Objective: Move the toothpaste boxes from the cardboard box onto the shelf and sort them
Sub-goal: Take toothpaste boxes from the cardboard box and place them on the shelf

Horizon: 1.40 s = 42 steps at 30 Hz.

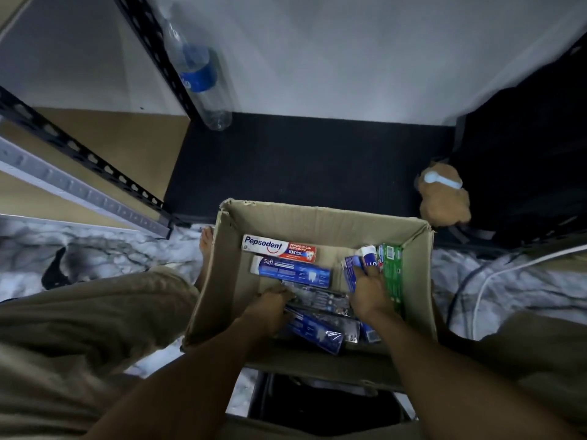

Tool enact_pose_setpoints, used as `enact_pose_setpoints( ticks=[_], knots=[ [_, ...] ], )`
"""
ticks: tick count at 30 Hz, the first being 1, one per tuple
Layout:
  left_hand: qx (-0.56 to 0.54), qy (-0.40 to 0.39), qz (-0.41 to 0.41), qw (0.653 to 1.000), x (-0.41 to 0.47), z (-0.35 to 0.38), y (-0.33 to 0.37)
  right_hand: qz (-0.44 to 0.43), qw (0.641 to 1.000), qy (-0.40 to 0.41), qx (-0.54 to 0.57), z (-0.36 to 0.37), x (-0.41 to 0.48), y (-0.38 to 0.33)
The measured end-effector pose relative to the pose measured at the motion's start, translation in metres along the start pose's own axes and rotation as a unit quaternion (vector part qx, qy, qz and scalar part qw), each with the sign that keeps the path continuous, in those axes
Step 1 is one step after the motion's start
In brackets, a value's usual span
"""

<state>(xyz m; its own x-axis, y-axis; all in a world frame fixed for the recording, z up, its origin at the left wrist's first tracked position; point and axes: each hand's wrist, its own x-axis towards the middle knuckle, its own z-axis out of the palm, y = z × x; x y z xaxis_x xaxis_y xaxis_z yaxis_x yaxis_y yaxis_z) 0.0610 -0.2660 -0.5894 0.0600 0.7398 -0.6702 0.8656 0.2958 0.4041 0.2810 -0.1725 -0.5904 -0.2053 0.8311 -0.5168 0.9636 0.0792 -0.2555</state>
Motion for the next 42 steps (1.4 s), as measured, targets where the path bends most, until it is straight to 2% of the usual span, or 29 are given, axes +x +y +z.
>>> enact_pose_setpoints(
  ticks=[5, 12, 16, 21, 26, 31, 34, 38, 42],
  knots=[
    [-0.035, 0.013, -0.039, 0.999, 0.014, 0.002, -0.004, -0.020, 0.999, 0.017, -0.027, 0.008, -0.001, 0.003],
    [-0.051, 0.013, -0.040, 0.998, 0.027, -0.009, -0.008, -0.031, 0.998, 0.040, 0.043, 0.016, 0.004, 0.018],
    [-0.171, -0.005, -0.051, 0.984, 0.029, -0.007, -0.011, -0.001, 0.999, 0.044, 0.008, 0.020, 0.005, 0.012],
    [-0.296, 0.038, -0.126, 0.946, 0.030, -0.003, -0.006, 0.039, 0.998, 0.048, -0.001, 0.030, 0.006, 0.005],
    [-0.173, 0.007, -0.115, 0.978, 0.034, 0.014, -0.026, 0.009, 0.999, 0.032, 0.000, 0.034, 0.008, 0.011],
    [-0.117, -0.030, -0.078, 0.990, 0.030, 0.007, -0.014, -0.022, 0.996, 0.016, 0.082, 0.037, 0.010, 0.017],
    [-0.109, -0.019, -0.069, 0.991, 0.035, 0.008, -0.011, -0.028, 0.989, -0.010, 0.146, 0.035, 0.011, 0.023],
    [-0.131, -0.025, -0.042, 0.990, 0.036, 0.004, -0.011, -0.002, 0.960, -0.083, 0.266, 0.025, 0.011, 0.026],
    [-0.131, -0.035, -0.014, 0.991, 0.032, -0.013, -0.012, -0.007, 0.941, -0.136, 0.310, 0.012, 0.013, 0.031]
  ],
)
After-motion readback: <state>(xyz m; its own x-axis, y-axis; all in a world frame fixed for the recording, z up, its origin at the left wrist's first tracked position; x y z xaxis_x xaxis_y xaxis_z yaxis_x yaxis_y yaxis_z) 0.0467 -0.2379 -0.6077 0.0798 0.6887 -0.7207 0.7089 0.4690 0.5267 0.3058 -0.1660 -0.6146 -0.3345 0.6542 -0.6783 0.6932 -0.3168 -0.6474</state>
